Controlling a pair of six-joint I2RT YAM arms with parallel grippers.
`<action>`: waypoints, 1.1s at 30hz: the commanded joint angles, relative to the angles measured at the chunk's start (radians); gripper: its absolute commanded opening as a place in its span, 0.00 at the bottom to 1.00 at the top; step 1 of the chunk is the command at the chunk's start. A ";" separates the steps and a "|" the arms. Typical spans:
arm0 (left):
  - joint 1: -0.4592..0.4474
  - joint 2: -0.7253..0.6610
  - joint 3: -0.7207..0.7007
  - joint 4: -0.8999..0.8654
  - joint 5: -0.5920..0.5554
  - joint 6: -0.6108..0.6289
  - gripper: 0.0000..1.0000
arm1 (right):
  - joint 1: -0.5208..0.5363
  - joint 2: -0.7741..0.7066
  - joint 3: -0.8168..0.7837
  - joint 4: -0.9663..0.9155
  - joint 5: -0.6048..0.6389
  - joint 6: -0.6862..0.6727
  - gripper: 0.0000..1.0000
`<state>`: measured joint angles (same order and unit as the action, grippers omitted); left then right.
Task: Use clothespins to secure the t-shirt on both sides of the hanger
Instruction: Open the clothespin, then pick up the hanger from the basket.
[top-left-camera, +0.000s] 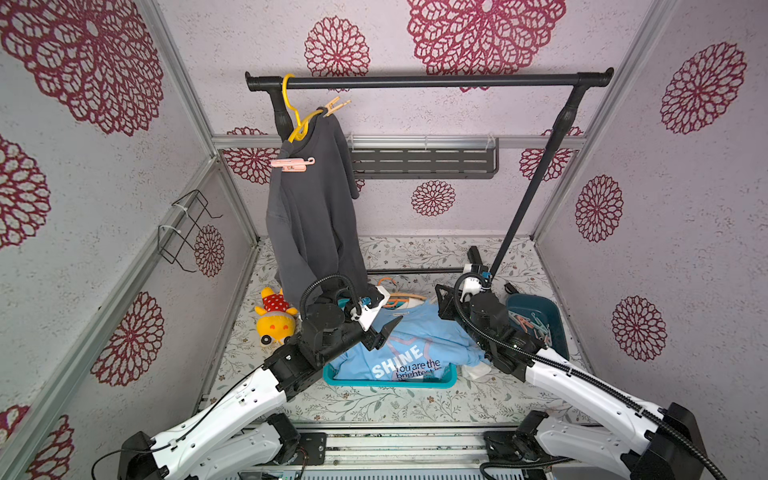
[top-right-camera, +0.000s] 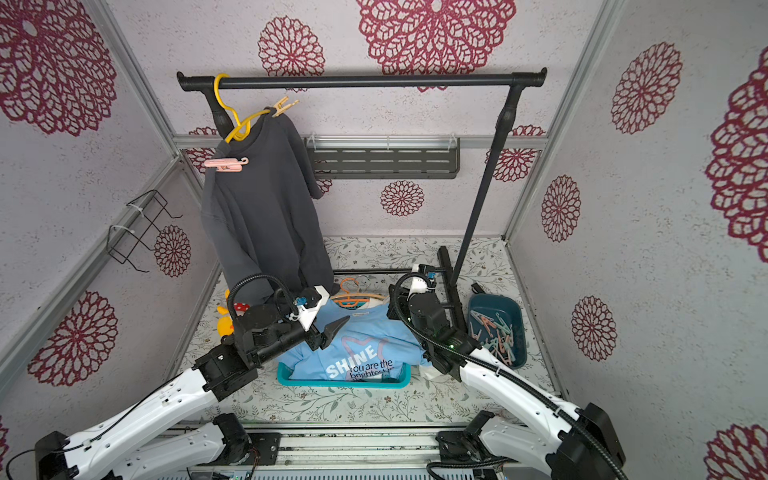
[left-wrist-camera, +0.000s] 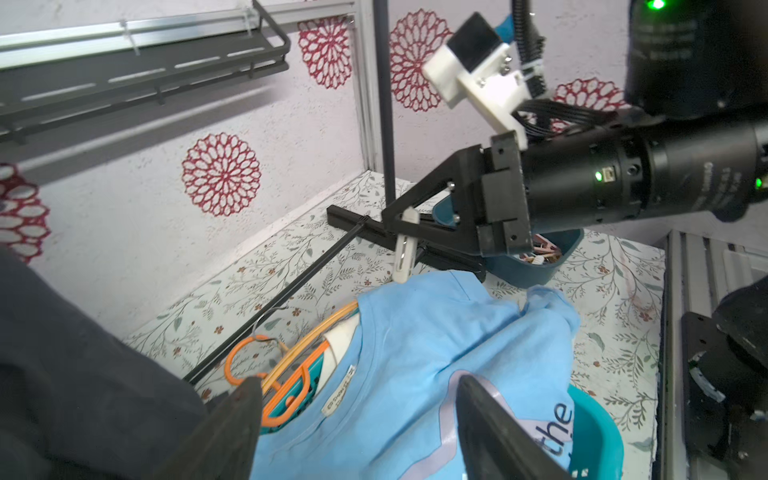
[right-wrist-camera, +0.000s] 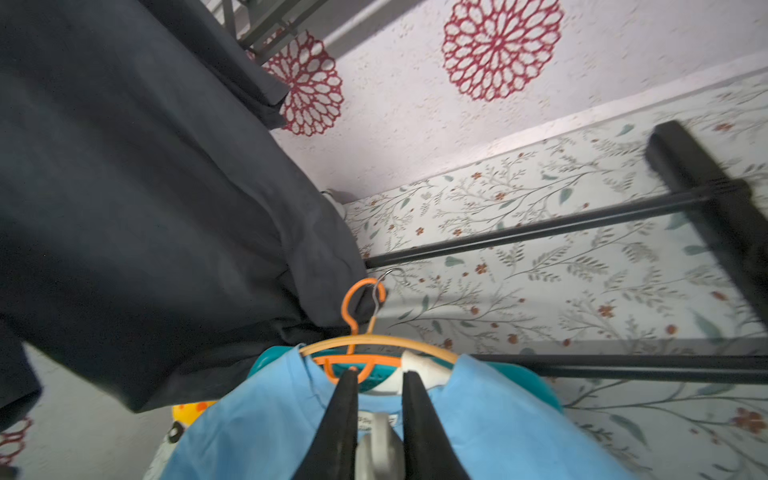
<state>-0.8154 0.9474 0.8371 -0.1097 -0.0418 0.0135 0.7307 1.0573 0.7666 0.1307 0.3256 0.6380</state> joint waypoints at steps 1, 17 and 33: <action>0.001 0.045 0.100 -0.231 -0.136 -0.114 0.75 | -0.034 -0.049 -0.017 -0.017 0.059 -0.064 0.00; 0.191 0.539 0.537 -0.736 0.068 0.071 0.66 | -0.095 -0.208 -0.156 0.058 -0.014 -0.193 0.00; 0.191 0.825 0.783 -0.817 0.022 0.323 0.51 | -0.097 -0.317 -0.261 0.121 -0.124 -0.248 0.00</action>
<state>-0.6228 1.7267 1.5726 -0.8833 -0.0174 0.2512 0.6373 0.7609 0.5121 0.1898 0.2333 0.4252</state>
